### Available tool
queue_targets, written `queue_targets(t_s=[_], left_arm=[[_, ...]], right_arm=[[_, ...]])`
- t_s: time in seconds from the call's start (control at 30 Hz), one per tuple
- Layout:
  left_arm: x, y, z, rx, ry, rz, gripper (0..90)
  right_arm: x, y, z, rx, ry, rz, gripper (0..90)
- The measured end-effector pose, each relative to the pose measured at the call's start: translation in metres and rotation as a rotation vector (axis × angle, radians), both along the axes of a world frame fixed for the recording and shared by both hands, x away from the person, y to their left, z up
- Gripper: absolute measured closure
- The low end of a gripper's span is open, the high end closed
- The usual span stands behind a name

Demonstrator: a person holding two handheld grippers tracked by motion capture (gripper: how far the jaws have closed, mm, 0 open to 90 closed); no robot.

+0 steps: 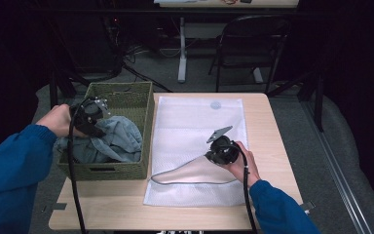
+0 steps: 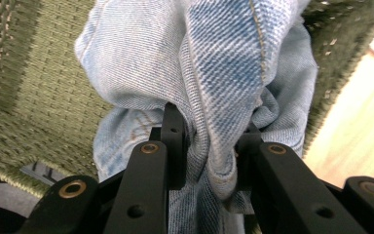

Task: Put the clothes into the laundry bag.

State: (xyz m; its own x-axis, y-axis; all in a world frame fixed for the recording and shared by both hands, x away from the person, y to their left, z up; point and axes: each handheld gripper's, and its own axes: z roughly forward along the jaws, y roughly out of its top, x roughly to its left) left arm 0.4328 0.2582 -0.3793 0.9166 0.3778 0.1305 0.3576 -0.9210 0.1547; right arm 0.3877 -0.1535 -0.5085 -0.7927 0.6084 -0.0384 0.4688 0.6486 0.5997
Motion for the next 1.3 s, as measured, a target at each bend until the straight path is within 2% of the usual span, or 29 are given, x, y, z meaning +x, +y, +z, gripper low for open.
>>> queue_targets(t_s=[0.03, 0.17, 0.23, 0.27, 0.3, 0.7, 0.8, 1.1, 1.27, 1.3], left_arm=[[0.0, -0.001, 0.002, 0.017, -0.002, -0.008, 74.8], [0.0, -0.001, 0.008, 0.009, -0.008, -0.001, 74.8], [-0.001, -0.001, 0.018, 0.019, -0.017, 0.001, 74.8], [-0.001, -0.001, 0.02, 0.011, -0.029, 0.002, 74.9], [-0.001, -0.001, 0.02, 0.011, -0.029, 0.002, 74.9], [-0.003, -0.005, 0.059, 0.036, -0.058, -0.011, 74.9], [-0.004, -0.006, 0.07, 0.023, -0.076, -0.01, 74.9], [-0.012, -0.015, 0.092, 0.051, -0.088, -0.018, 74.9], [-0.02, -0.018, 0.099, 0.029, -0.082, -0.016, 74.9], [-0.022, -0.02, 0.101, 0.037, -0.082, -0.023, 74.9]], right_arm=[[0.0, 0.0, 0.0, 0.0, -0.001, 0.001, 88.2], [0.0, 0.0, 0.0, 0.0, -0.003, 0.003, 88.1], [-0.001, 0.001, 0.0, -0.001, 0.0, 0.002, 88.1], [-0.001, 0.001, 0.0, -0.001, -0.003, 0.003, 88.1], [-0.001, 0.001, 0.001, 0.001, -0.005, 0.002, 88.1], [0.0, 0.0, 0.0, 0.006, -0.001, 0.0, 88.1], [-0.001, -0.001, 0.0, 0.004, 0.001, -0.004, 88.0], [-0.001, -0.001, 0.0, 0.006, -0.003, -0.004, 88.0], [-0.001, -0.001, 0.0, 0.005, -0.005, -0.001, 88.1], [-0.001, 0.0, 0.0, 0.004, -0.004, -0.002, 88.1]])
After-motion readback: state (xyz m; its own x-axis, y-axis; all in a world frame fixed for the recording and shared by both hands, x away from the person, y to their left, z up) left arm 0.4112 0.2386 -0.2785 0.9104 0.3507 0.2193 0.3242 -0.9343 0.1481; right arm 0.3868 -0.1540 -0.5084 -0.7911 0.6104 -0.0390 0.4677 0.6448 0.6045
